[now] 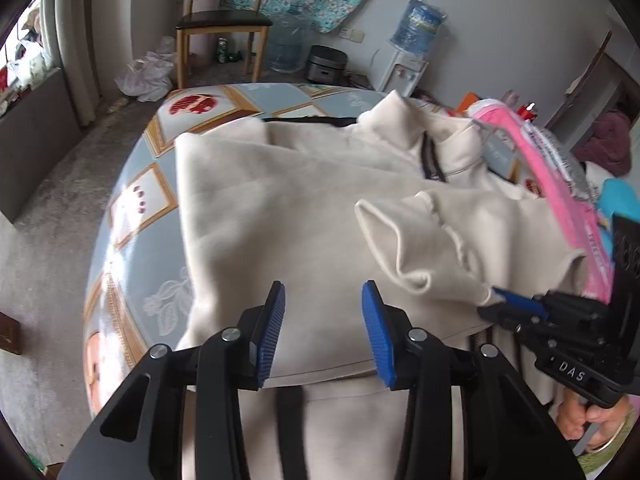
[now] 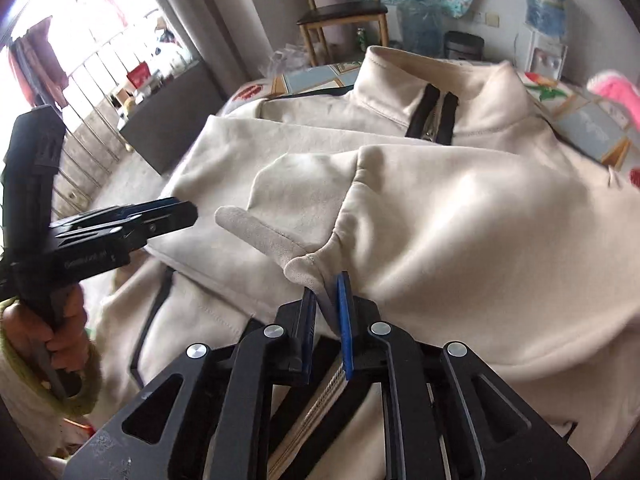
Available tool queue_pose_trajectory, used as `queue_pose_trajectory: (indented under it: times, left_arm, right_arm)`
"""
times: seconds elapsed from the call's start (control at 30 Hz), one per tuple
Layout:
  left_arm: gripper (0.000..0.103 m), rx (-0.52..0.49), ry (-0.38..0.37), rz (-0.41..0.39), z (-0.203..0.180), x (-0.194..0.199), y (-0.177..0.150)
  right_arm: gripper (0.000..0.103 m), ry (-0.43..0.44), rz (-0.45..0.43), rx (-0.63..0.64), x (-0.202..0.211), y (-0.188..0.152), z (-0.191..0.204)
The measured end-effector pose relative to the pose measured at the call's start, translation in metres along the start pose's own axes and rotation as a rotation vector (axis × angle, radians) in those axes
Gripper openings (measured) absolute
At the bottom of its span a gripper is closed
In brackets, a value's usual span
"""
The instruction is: Fold large clothes
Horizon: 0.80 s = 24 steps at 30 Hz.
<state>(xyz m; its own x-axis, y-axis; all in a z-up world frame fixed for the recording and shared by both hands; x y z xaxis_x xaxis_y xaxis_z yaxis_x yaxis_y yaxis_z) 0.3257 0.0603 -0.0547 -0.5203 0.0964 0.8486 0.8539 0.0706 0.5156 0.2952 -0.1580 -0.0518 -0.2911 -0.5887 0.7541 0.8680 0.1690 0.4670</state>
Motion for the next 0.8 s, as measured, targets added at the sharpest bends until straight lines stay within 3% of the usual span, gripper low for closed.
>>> queue_pose_trajectory:
  times: [0.07,0.13,0.23,0.3,0.5,0.63,0.77,0.8]
  left_arm:
    - [0.038,0.035,-0.062,0.019,-0.005,0.001,0.006]
    - [0.038,0.065,-0.121,0.051,-0.011,-0.003,0.011]
    - [0.038,0.125,-0.200,0.141,-0.019,-0.018,0.016]
    - [0.038,0.164,-0.235,0.178,-0.023,-0.027,0.017]
    - [0.038,0.200,-0.176,0.238,-0.030,-0.051,0.015]
    - [0.037,0.202,-0.150,0.223,-0.034,-0.051,0.018]
    - [0.007,0.165,-0.110,0.212,-0.042,-0.055,0.021]
    - [0.006,0.151,-0.102,0.204,-0.044,-0.056,0.022]
  right_arm:
    - [0.015,0.070,-0.027,-0.077,0.015,-0.007,-0.010]
    - [0.028,0.104,-0.061,-0.131,0.028,-0.017,-0.016]
    - [0.046,0.077,-0.109,-0.156,0.052,-0.031,-0.020]
    - [0.046,0.048,-0.120,-0.169,0.062,-0.040,-0.027]
    - [0.046,-0.023,-0.138,-0.209,0.082,-0.074,-0.047]
    - [0.046,-0.080,-0.150,-0.241,0.080,-0.092,-0.060]
    - [0.046,-0.107,-0.172,-0.250,0.078,-0.106,-0.066]
    - [0.046,-0.109,-0.176,-0.248,0.078,-0.108,-0.065]
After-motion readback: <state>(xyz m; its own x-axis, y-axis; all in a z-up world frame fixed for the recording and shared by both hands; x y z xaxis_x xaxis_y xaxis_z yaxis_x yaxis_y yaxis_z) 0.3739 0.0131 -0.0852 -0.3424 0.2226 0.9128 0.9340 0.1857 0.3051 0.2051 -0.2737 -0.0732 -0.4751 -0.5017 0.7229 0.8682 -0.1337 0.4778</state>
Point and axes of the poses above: each gripper's, at about its wrist camera, not at the fingertips, and x roughly against the way its jaws point, z to its left, y to its top, the point moved 3 cm from there along -x, roughly the way its jaws point, and after that the axes turned 11 degrees about y, right-handed, at the moved point
